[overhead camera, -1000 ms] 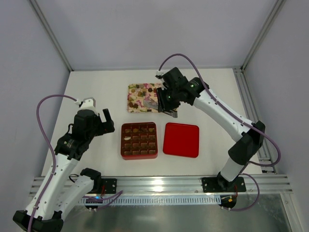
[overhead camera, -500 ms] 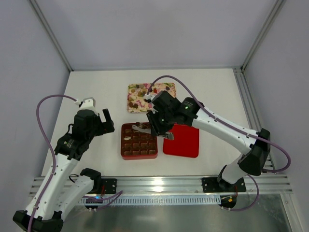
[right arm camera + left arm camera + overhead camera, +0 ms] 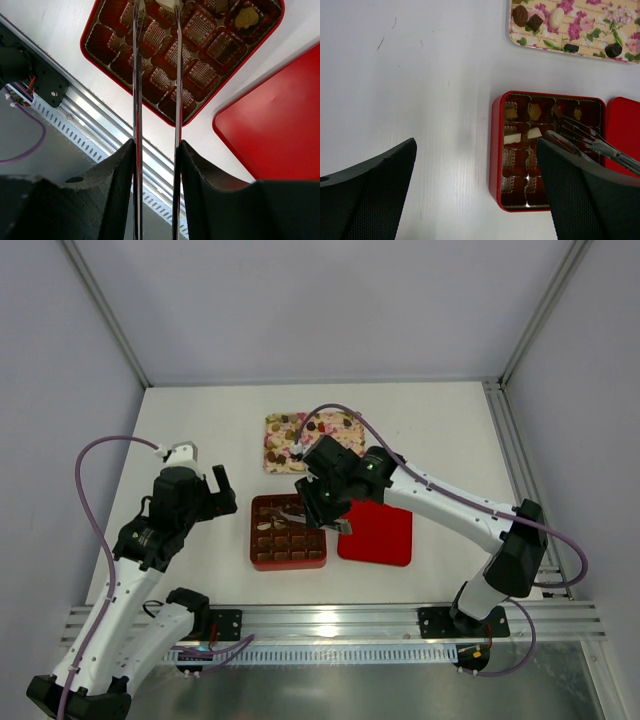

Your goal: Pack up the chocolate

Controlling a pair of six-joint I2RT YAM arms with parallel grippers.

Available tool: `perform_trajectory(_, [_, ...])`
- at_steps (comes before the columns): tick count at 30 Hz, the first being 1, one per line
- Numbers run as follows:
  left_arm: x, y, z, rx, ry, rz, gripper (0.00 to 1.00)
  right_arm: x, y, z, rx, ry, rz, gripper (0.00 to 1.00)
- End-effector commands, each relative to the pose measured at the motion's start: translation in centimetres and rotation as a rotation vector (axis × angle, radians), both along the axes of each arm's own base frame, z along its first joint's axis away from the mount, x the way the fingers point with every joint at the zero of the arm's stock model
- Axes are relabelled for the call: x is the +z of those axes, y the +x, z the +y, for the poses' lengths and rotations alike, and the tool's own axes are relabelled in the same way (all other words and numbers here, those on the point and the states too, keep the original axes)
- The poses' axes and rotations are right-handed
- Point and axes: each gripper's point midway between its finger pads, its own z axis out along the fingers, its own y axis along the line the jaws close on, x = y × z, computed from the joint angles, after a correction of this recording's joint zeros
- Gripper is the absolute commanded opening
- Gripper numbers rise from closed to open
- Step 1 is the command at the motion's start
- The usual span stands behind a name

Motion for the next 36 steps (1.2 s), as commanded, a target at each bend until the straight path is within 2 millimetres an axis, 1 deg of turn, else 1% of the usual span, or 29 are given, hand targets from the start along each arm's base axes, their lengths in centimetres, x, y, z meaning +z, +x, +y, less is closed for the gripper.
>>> perform_trajectory(1, [1.0,0.4,0.3,0.024,-0.007,-0.040,1.00,1.2,0.3,1.2,0.007,0.044,-0.036,0.43])
perform_trajectory(5, [1.0,0.4,0.3,0.023,-0.008,-0.039,1.00,1.4,0.7,1.2,-0.002,0.040,-0.052,0.43])
perform_trajectory(6, [1.0,0.4,0.2,0.021,-0.008,-0.039,1.00,1.7,0.9,1.1,-0.005,0.038,-0.064,0.44])
perform_trajectory(7, [1.0,0.4,0.3,0.024,-0.007,-0.038,1.00,2.3,1.1,1.1,-0.009,0.040,-0.080,0.45])
perform_trajectory(8, [0.9,0.4,0.3,0.023,-0.007,-0.038,1.00,2.6,1.9,0.7,-0.023,0.029,-0.107,0.45])
perform_trajectory(9, [1.0,0.4,0.3,0.023,-0.008,-0.039,1.00,3.5,2.6,0.7,-0.033,0.041,-0.124,0.46])
perform_trajectory(10, [1.0,0.4,0.3,0.021,-0.005,-0.040,1.00,3.9,3.0,0.3,-0.041,0.036,-0.127,0.45])
perform_trajectory(11, [1.0,0.4,0.3,0.022,-0.007,-0.040,1.00,4.3,4.3,-0.5,-0.072,0.035,-0.139,0.45])
perform_trajectory(12, [0.9,0.4,0.3,0.022,-0.006,-0.038,1.00,5.4,5.3,-0.8,-0.078,0.049,-0.166,0.46])
perform_trajectory(14, [0.9,0.4,0.2,0.020,-0.006,-0.036,1.00,6.2,6.9,-1.8,-0.108,0.047,-0.185,0.46])
perform_trajectory(15, [0.9,0.4,0.2,0.020,-0.006,-0.036,1.00,6.6,8.6,-2.5,-0.131,0.040,-0.204,0.46])
perform_trajectory(17, [0.9,0.4,0.2,0.019,-0.007,-0.036,1.00,6.4,10.1,-3.4,-0.154,0.013,-0.203,0.46])
perform_trajectory(18, [0.9,0.4,0.2,0.018,-0.008,-0.036,1.00,6.1,11.3,-3.6,-0.163,-0.002,-0.205,0.46])
perform_trajectory(20, [0.9,0.5,0.2,0.017,-0.006,-0.034,1.00,5.5,12.3,-3.7,-0.170,-0.020,-0.199,0.46])
perform_trajectory(21, [0.9,0.5,0.2,0.017,-0.006,-0.034,1.00,5.0,13.7,-4.1,-0.200,-0.047,-0.213,0.46])
perform_trajectory(23, [0.8,0.5,0.2,0.017,-0.005,-0.030,1.00,4.4,14.8,-4.1,-0.207,-0.062,-0.215,0.46])
perform_trajectory(24, [0.7,0.5,0.1,0.016,-0.005,-0.028,1.00,4.7,15.6,-4.0,-0.216,-0.057,-0.228,0.46])
perform_trajectory(25, [0.7,0.6,0.1,0.015,-0.003,-0.027,1.00,3.6,16.4,-3.8,-0.219,-0.072,-0.210,0.46])
perform_trajectory(26, [0.7,0.6,0.0,0.013,-0.005,-0.025,1.00,3.3,16.9,-3.6,-0.221,-0.072,-0.207,0.46])
perform_trajectory(27, [0.7,0.6,0.1,0.014,-0.004,-0.025,1.00,3.6,17.5,-3.3,-0.227,-0.063,-0.212,0.46])
perform_trajectory(28, [0.7,0.6,0.1,0.015,-0.005,-0.025,1.00,2.6,18.1,-3.1,-0.225,-0.078,-0.195,0.46])
perform_trajectory(31, [0.6,0.6,0.1,0.014,-0.003,-0.022,1.00,2.2,19.0,-2.5,-0.226,-0.084,-0.198,0.46])
perform_trajectory(32, [0.6,0.6,0.1,0.016,-0.003,-0.022,1.00,1.5,19.2,-2.2,-0.217,-0.091,-0.189,0.46])
perform_trajectory(34, [0.6,0.6,0.1,0.015,-0.004,-0.024,1.00,1.4,19.4,-1.7,-0.210,-0.075,-0.193,0.46])
perform_trajectory(36, [0.5,0.6,0.1,0.014,-0.003,-0.021,1.00,1.1,19.1,-1.1,-0.178,-0.052,-0.181,0.46])
